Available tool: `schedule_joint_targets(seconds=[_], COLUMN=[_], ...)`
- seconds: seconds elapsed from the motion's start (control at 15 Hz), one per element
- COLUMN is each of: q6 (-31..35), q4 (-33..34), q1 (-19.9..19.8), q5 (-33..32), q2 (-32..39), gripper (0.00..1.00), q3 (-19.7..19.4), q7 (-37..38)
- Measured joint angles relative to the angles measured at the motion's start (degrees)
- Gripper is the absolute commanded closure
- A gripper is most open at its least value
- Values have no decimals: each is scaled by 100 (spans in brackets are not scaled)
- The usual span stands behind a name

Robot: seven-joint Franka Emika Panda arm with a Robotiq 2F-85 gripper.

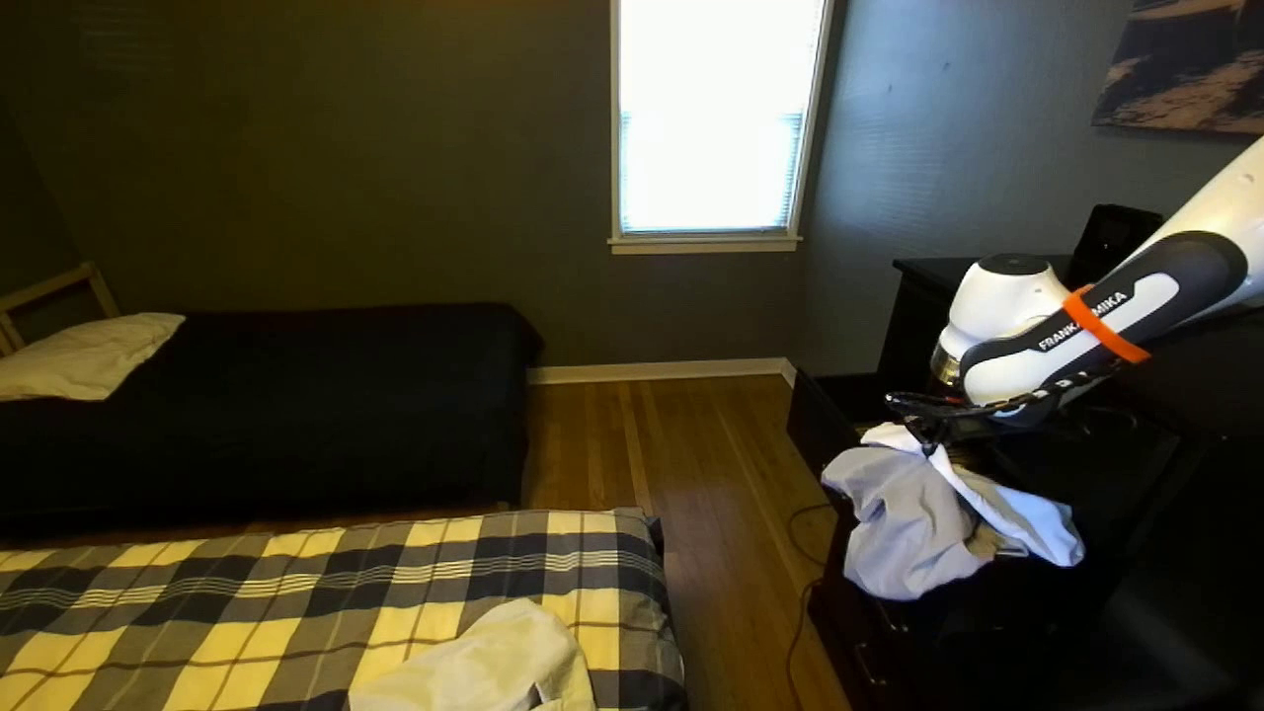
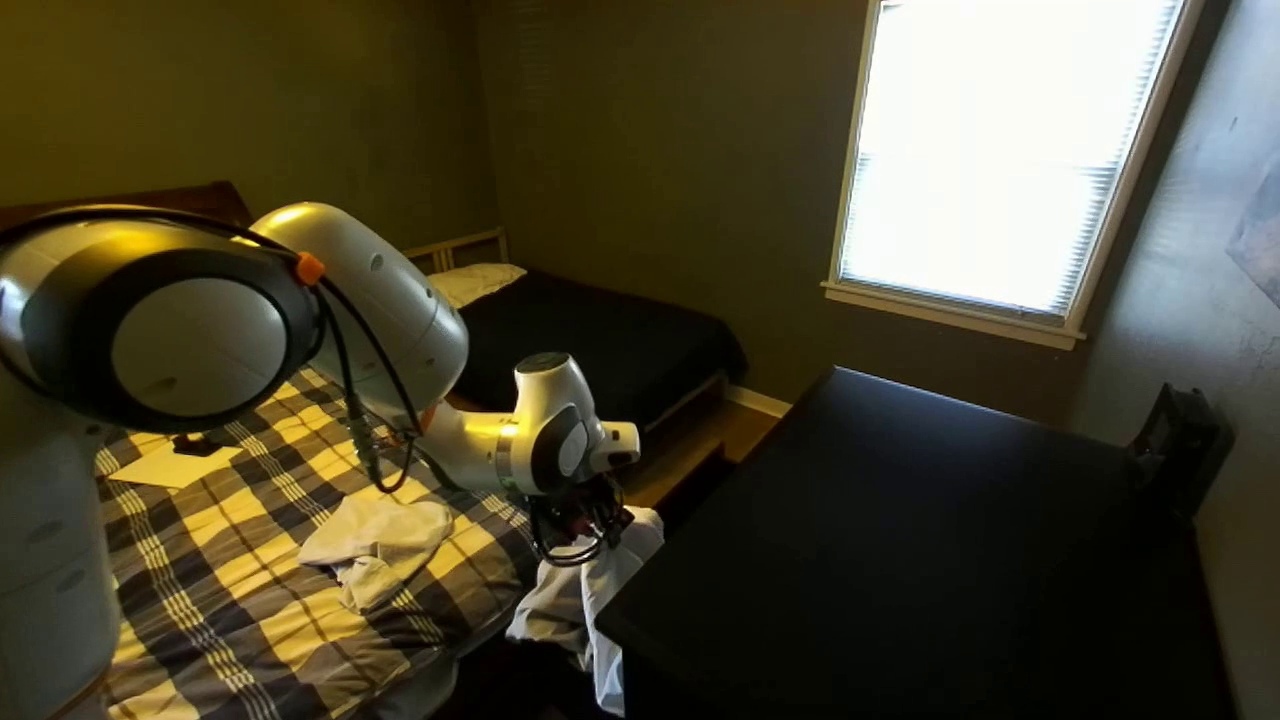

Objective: Push the white cloth into the open drawer and then close it

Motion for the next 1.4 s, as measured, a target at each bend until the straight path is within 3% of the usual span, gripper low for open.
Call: schedule_joint_targets(seconds=[0.33,0.47,0.93,1.4], q6=[6,5,291,1510], q4=[20,-11,-96,101], q1=[56,56,67,142], q5=[-1537,-1859,-1873,-1893], q2=[-82,34,930,1958], gripper=[99,99,99,96], q3=[-855,-1073,-939,-1295], q7=[1879,2438,3222,3999])
